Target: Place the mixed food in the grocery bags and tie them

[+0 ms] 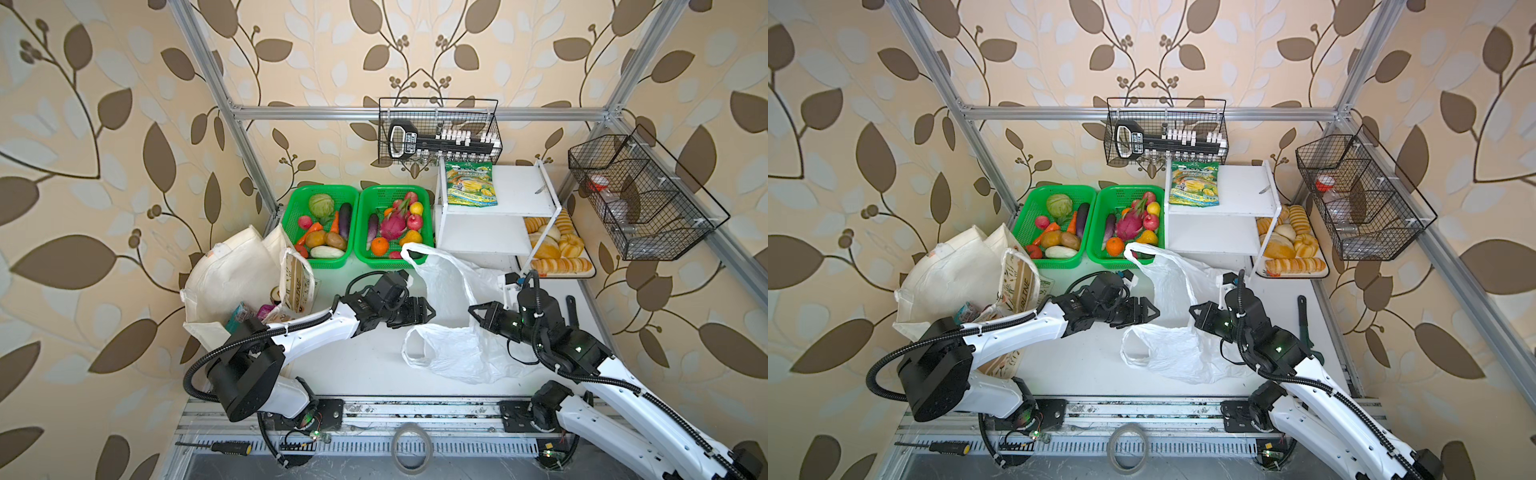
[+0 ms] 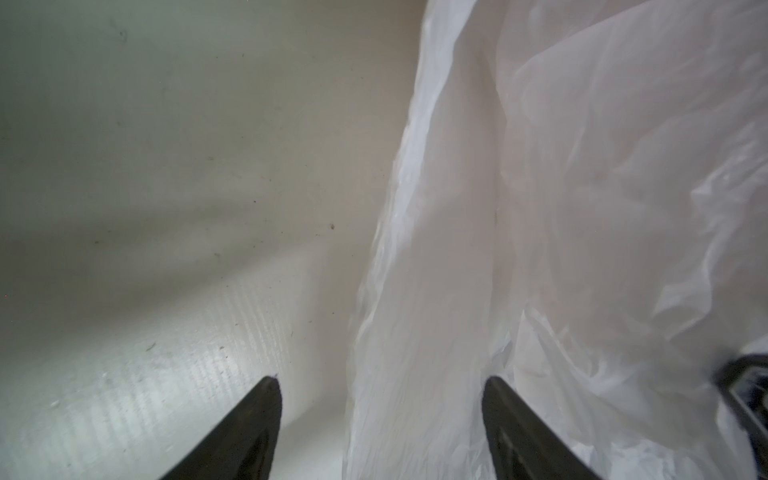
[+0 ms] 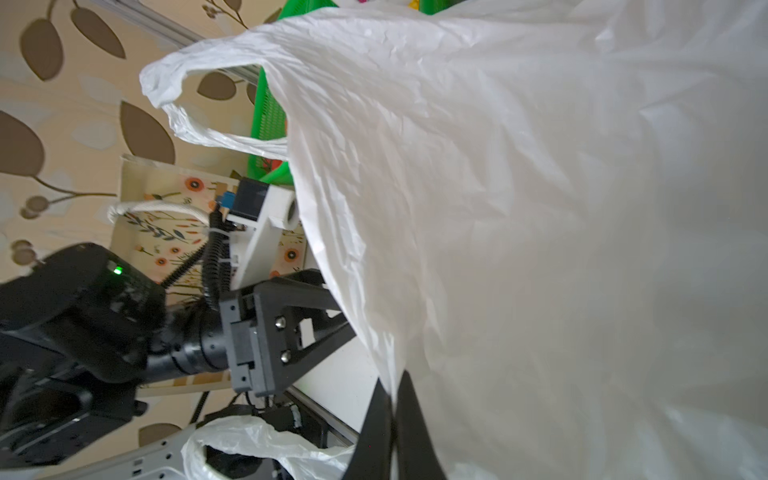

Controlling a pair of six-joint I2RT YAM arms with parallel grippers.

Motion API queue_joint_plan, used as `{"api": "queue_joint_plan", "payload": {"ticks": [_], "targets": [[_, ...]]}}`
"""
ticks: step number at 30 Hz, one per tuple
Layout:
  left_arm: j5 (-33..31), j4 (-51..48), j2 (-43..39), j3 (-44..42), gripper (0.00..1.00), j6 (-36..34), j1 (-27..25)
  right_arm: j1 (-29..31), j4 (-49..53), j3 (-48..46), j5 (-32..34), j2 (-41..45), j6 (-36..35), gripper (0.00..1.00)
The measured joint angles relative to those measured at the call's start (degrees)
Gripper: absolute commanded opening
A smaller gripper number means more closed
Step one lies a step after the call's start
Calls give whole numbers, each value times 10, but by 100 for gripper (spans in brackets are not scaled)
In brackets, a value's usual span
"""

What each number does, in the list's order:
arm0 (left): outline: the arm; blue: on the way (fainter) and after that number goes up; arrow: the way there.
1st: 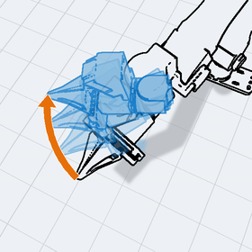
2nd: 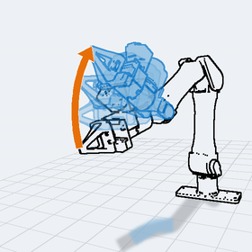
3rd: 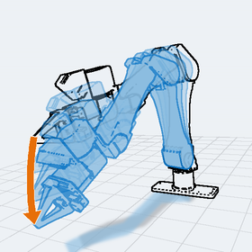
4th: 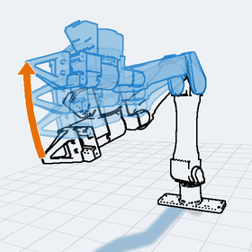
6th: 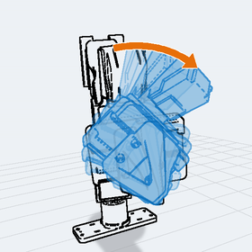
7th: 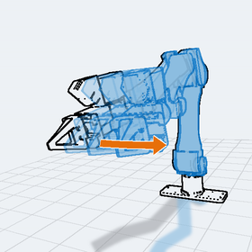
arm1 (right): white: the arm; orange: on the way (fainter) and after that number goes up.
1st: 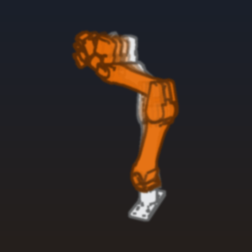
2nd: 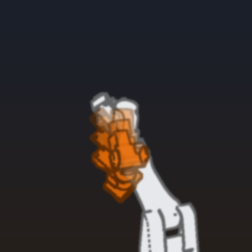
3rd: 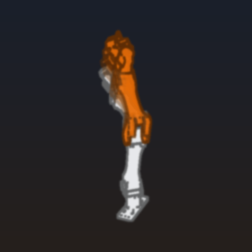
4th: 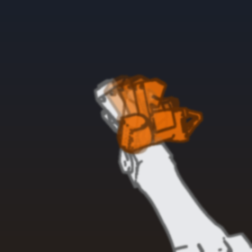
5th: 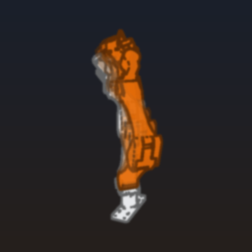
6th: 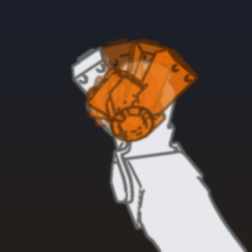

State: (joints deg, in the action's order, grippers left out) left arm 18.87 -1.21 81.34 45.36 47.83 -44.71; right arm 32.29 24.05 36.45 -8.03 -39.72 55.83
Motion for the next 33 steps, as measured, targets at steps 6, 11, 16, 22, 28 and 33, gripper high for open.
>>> {"api": "queue_joint_plan", "payload": {"ticks": [6,11,16,22,28,33], "targets": [[-14,51,33,-6,61,16,-11,-26,-27,-5,-22,26,49,0],[-51,33,70,1,36,17,-11,-32,-11,-3,-13,43,58,0],[-95,-11,99,18,34,18,-11,-32,79,21,47,53,39,0],[-101,-38,113,42,43,1,-11,-32,135,71,96,46,7,0],[-101,-51,76,68,60,-28,-11,-32,158,93,141,13,-13,0],[-132,-65,-49,57,68,-45,-11,-32,155,93,153,-4,-15,0]]}}
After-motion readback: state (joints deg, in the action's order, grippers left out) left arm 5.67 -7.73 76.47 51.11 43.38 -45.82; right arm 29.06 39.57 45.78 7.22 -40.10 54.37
